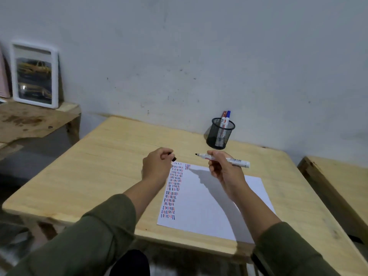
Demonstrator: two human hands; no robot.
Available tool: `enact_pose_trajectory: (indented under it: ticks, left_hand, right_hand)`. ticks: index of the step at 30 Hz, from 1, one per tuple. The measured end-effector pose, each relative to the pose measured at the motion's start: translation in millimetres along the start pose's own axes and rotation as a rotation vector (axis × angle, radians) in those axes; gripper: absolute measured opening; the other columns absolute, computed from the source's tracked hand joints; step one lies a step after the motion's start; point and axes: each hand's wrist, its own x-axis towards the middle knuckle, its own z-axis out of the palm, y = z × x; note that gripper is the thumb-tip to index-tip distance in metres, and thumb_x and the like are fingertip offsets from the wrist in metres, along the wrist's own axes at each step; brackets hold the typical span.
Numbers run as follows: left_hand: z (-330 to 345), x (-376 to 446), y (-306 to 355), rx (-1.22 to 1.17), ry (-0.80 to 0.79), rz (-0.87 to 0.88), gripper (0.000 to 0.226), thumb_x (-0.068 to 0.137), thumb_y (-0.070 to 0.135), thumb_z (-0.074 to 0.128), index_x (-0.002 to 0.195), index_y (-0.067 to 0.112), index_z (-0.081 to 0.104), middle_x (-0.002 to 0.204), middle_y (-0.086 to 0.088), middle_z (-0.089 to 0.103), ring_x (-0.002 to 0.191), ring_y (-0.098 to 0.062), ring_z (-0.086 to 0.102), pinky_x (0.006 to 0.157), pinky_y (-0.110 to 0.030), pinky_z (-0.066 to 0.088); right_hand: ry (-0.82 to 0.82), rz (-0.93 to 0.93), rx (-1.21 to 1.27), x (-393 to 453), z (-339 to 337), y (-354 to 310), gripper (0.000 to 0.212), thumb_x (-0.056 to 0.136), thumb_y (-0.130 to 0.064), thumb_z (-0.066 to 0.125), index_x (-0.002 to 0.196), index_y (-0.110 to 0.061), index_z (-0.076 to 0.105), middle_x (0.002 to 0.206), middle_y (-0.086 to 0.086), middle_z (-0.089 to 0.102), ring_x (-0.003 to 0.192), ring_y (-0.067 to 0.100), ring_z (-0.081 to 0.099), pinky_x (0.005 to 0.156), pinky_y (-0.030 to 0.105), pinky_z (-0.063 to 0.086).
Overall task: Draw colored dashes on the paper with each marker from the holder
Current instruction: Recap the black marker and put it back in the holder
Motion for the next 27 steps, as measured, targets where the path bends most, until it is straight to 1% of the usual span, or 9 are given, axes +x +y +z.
enact_pose_trajectory:
  ticks: [1, 3, 4, 6, 8, 10, 13, 20, 27]
  left_hand:
    - [0.8, -1.2, 8.7, -0.200, -0.017, -0.085, 0.006, 0.082, 0.033, 0.064, 0.079, 0.035, 0.069, 0.086, 0.012, 0.072, 0.075, -0.014, 0.068, 0.092, -0.037, 0.049]
    - [3.0, -3.1, 24.6, -0.458, -0.079, -0.198, 0.007, 0.081, 0.035, 0.067, 0.076, 0.035, 0.070, 0.091, 0.004, 0.071, 0.076, -0.015, 0.066, 0.085, -0.035, 0.050]
    - [4.7, -3.4, 32.2, -0.535, -0.108, -0.226, 0.007, 0.083, 0.034, 0.066, 0.077, 0.033, 0.070, 0.095, 0.001, 0.070, 0.081, -0.012, 0.064, 0.079, -0.032, 0.049]
    - [7.1, -5.8, 49.0, -0.627, -0.148, -0.237, 0.009, 0.087, 0.030, 0.063, 0.080, 0.029, 0.066, 0.090, 0.002, 0.068, 0.081, -0.003, 0.060, 0.065, -0.025, 0.041]
    - [8.8, -8.5, 64.0, -0.660, -0.188, -0.234, 0.011, 0.090, 0.028, 0.060, 0.080, 0.027, 0.063, 0.081, 0.007, 0.065, 0.077, 0.000, 0.058, 0.058, -0.023, 0.032]
    - [9.3, -12.8, 77.0, -0.690, -0.231, -0.228, 0.011, 0.090, 0.026, 0.060, 0.080, 0.025, 0.062, 0.078, 0.009, 0.064, 0.074, 0.000, 0.057, 0.056, -0.022, 0.028]
    - [9.9, -17.9, 89.4, -0.699, -0.259, -0.217, 0.011, 0.090, 0.027, 0.060, 0.079, 0.024, 0.062, 0.078, 0.009, 0.064, 0.074, -0.001, 0.057, 0.058, -0.022, 0.029]
    - [12.9, -24.3, 102.3, -0.686, -0.332, -0.188, 0.012, 0.088, 0.032, 0.062, 0.079, 0.025, 0.061, 0.079, 0.014, 0.064, 0.076, 0.000, 0.057, 0.065, -0.022, 0.034]
    - [11.8, -25.1, 107.8, -0.637, -0.364, -0.185, 0.012, 0.085, 0.032, 0.065, 0.077, 0.024, 0.061, 0.078, 0.011, 0.065, 0.072, -0.001, 0.057, 0.059, -0.020, 0.031]
  right_hand:
    - [-0.001, -0.012, 0.003, -2.4, 1.4, -6.0, 0.016, 0.093, -0.016, 0.053, 0.093, -0.009, 0.067, 0.067, 0.004, 0.055, 0.053, 0.010, 0.048, 0.049, 0.020, 0.037]
    - [-0.011, -0.042, 0.010, -6.2, 5.3, -17.9, 0.017, 0.092, -0.016, 0.054, 0.098, -0.009, 0.067, 0.067, 0.003, 0.058, 0.053, 0.010, 0.048, 0.049, 0.020, 0.036]
    - [-0.016, -0.062, 0.004, -7.8, 7.5, -24.0, 0.017, 0.092, -0.016, 0.054, 0.099, -0.009, 0.068, 0.067, 0.002, 0.059, 0.053, 0.010, 0.048, 0.049, 0.020, 0.037]
    - [-0.019, -0.104, -0.020, -10.1, 11.4, -36.0, 0.016, 0.091, -0.015, 0.054, 0.095, -0.011, 0.069, 0.067, 0.003, 0.060, 0.054, 0.011, 0.049, 0.049, 0.021, 0.036]
    - [-0.015, -0.143, -0.047, -11.5, 13.7, -46.1, 0.016, 0.090, -0.014, 0.054, 0.093, -0.010, 0.069, 0.068, 0.003, 0.060, 0.054, 0.011, 0.049, 0.049, 0.021, 0.036]
    - [-0.006, -0.179, -0.065, -12.0, 14.1, -53.4, 0.017, 0.090, -0.013, 0.054, 0.092, -0.009, 0.070, 0.068, 0.004, 0.059, 0.054, 0.012, 0.048, 0.048, 0.021, 0.036]
    - [0.023, -0.214, -0.079, -12.8, 12.7, -60.0, 0.016, 0.089, -0.012, 0.054, 0.088, -0.012, 0.070, 0.068, 0.004, 0.060, 0.053, 0.011, 0.049, 0.048, 0.021, 0.037]
    - [0.045, -0.249, -0.102, -14.8, 7.5, -69.2, 0.016, 0.090, -0.014, 0.055, 0.088, -0.012, 0.070, 0.064, 0.000, 0.060, 0.053, 0.010, 0.050, 0.047, 0.019, 0.038]
    - [0.002, -0.293, -0.222, -17.6, 1.9, -75.4, 0.015, 0.090, -0.016, 0.056, 0.093, -0.012, 0.071, 0.068, 0.001, 0.061, 0.057, 0.009, 0.053, 0.052, 0.021, 0.040]
